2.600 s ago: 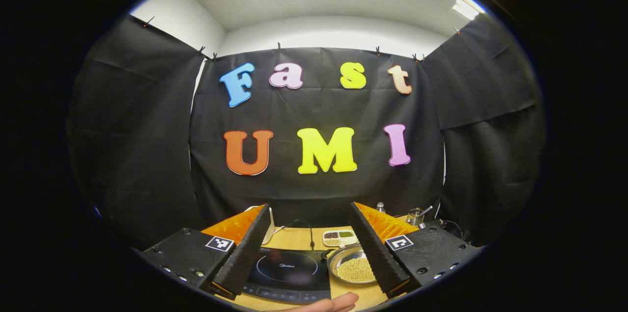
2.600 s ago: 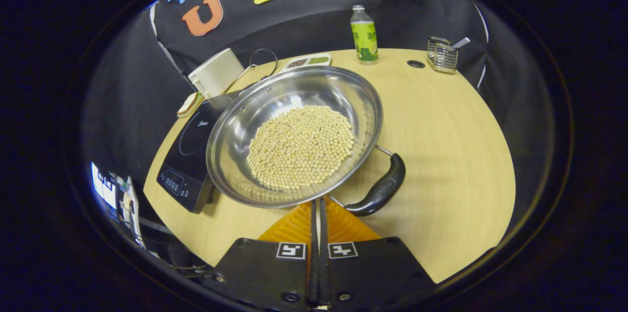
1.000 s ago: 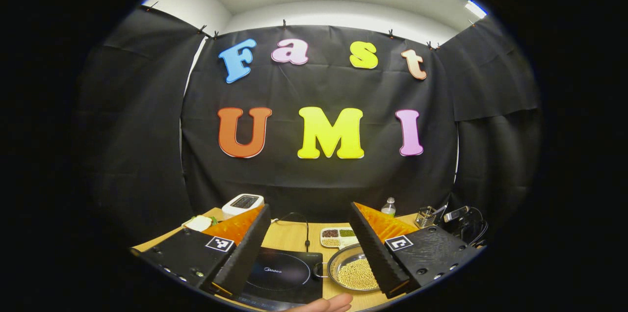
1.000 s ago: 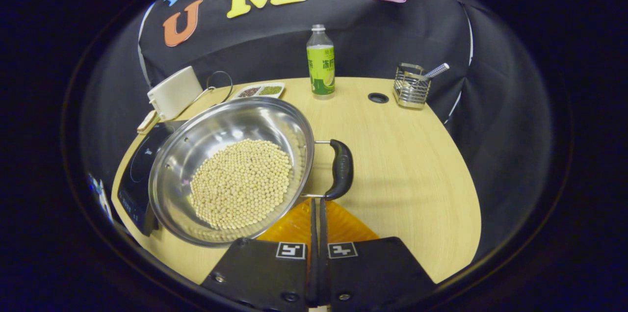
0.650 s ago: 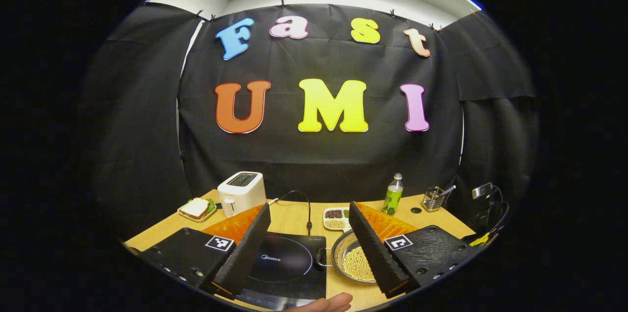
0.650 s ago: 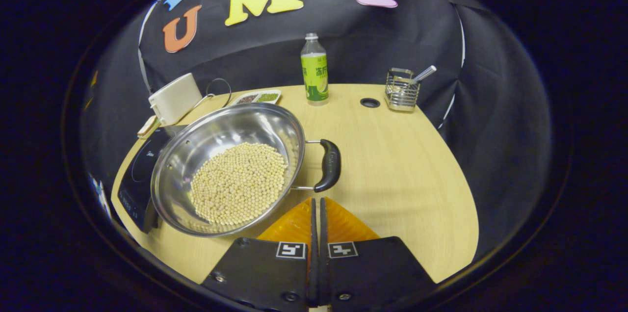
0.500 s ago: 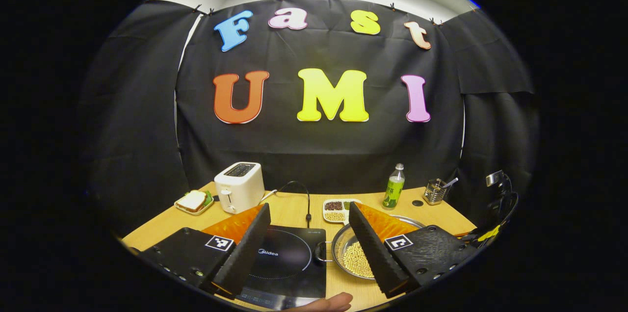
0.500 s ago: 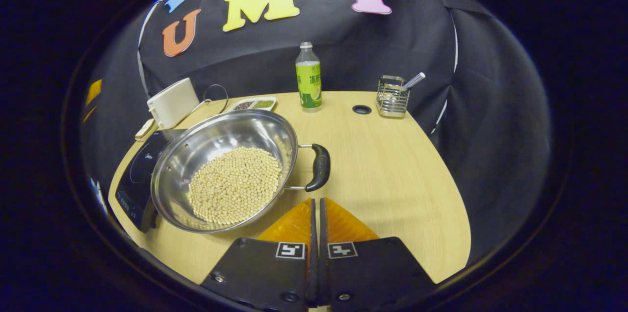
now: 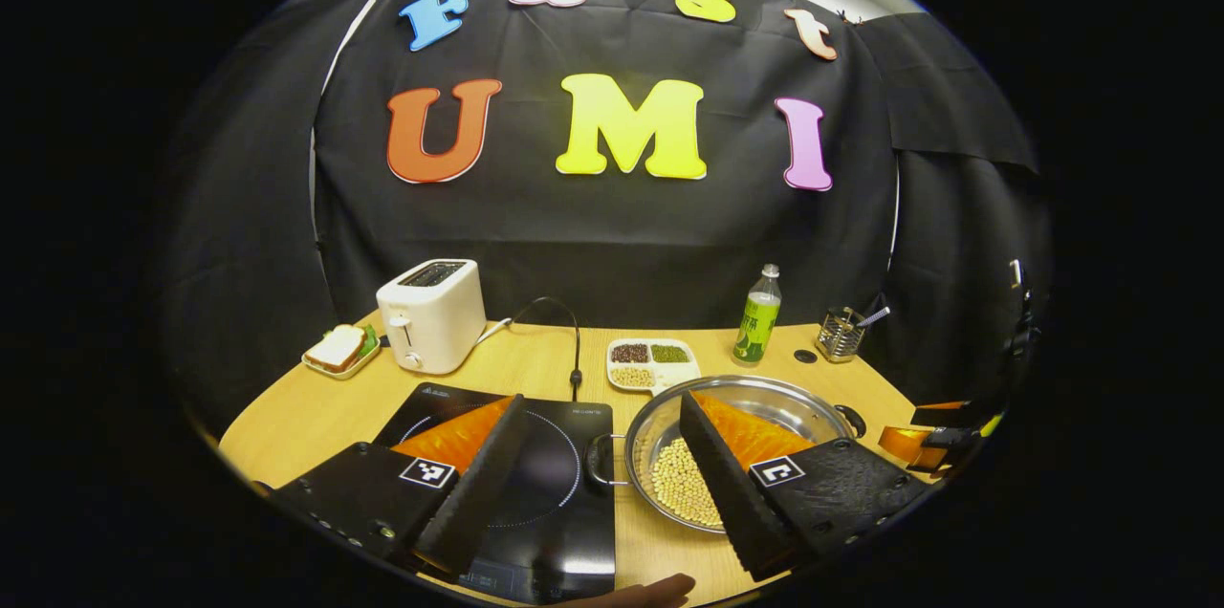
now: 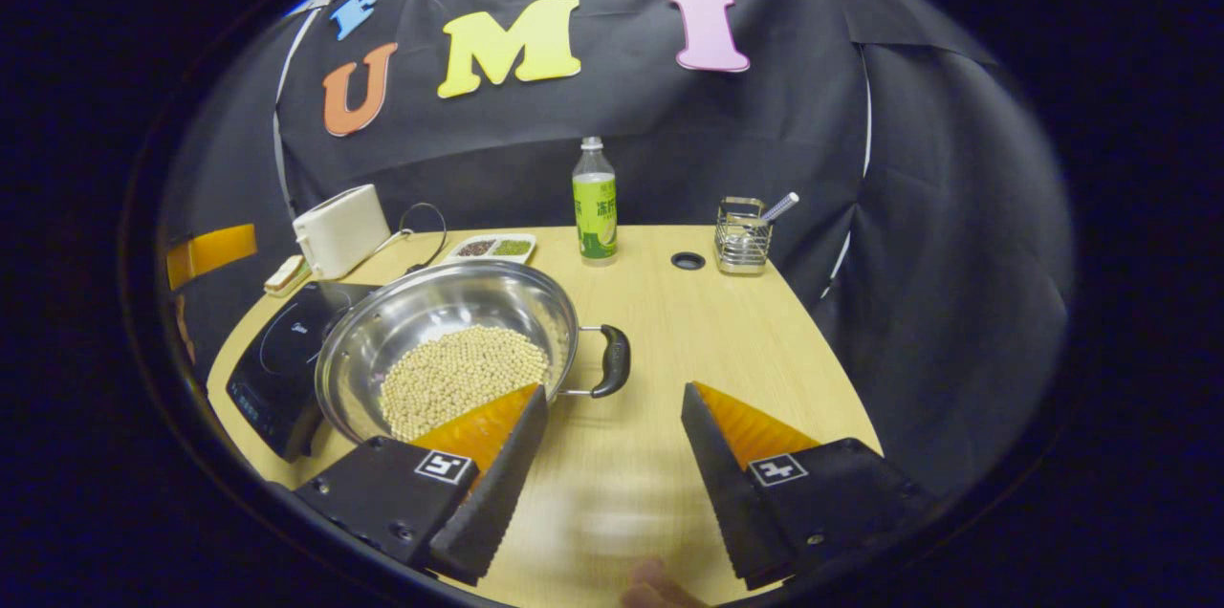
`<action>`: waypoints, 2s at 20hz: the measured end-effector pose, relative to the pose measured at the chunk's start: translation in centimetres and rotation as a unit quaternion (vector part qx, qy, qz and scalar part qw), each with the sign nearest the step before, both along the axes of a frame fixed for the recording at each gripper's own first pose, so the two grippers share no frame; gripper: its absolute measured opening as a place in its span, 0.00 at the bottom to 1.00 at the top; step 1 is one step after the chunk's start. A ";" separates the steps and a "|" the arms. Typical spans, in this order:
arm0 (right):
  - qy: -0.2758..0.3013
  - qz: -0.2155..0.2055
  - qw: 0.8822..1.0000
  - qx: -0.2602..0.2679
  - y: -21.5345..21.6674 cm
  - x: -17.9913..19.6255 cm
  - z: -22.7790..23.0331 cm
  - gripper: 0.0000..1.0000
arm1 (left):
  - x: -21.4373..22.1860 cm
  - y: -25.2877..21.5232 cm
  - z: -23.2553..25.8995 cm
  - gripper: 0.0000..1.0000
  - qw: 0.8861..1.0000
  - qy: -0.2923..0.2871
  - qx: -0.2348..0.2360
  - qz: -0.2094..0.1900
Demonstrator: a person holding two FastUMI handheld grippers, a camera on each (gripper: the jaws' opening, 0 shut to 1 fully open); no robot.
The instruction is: First push the handle of the pot to place it horizontally, then grasp the pot with both hands and set it on the induction cooktop.
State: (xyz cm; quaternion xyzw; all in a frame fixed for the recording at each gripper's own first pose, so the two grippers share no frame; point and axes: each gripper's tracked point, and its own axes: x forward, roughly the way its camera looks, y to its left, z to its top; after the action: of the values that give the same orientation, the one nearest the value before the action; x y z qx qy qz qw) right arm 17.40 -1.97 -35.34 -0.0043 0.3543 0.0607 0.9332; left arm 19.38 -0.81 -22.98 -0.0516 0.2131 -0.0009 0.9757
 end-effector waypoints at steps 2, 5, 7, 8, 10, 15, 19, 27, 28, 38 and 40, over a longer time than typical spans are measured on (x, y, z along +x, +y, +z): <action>-0.002 0.001 1.000 0.001 0.4 0.4 0.1 0.92 | 0.2 -0.1 -1.3 0.96 1.000 0.017 0.004 -0.002; -0.005 0.001 1.000 0.005 1.1 1.2 0.2 0.94 | 0.4 -0.5 -4.1 0.96 0.998 0.055 0.003 -0.009; -0.006 0.006 1.000 0.004 1.7 1.9 0.1 0.94 | 0.6 -0.8 -5.8 0.96 0.997 0.082 -0.004 -0.013; -0.006 0.007 1.000 0.001 1.8 2.3 0.0 0.94 | 0.8 -1.2 -6.7 0.96 0.995 0.095 -0.010 -0.018; -0.006 0.006 1.000 0.001 2.2 3.3 -0.2 0.94 | 1.1 -1.8 -8.2 0.96 0.992 0.120 -0.016 -0.026; 0.007 0.014 1.000 -0.008 3.4 5.6 -2.2 0.94 | 1.8 -1.9 -10.9 0.95 0.985 0.167 -0.031 -0.024; 0.029 0.009 1.000 -0.006 3.8 6.5 -4.4 0.94 | 2.4 -2.3 -12.4 0.95 0.980 0.190 -0.048 -0.032; 0.074 -0.004 0.997 -0.004 3.4 7.0 -7.8 0.94 | 2.8 -2.1 -13.9 0.72 0.974 0.217 -0.046 -0.040; 0.073 -0.004 0.997 -0.003 3.5 7.0 -7.7 0.94 | 3.0 -1.8 -13.9 0.69 0.976 0.213 -0.034 -0.035; 0.072 -0.022 0.997 -0.003 2.6 6.6 -7.5 0.69 | 2.8 -1.7 -14.1 0.46 0.978 0.204 -0.034 -0.034; 0.072 -0.021 0.997 -0.001 2.5 6.6 -7.4 0.66 | 2.6 -1.8 -14.0 0.55 0.979 0.197 -0.025 -0.035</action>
State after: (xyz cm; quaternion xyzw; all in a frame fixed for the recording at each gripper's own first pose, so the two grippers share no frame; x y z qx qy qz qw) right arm 23.98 0.57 -42.72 0.0068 0.4203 0.0415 0.9064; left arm 21.99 -2.58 -36.99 -0.0676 0.4028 -0.0303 0.9123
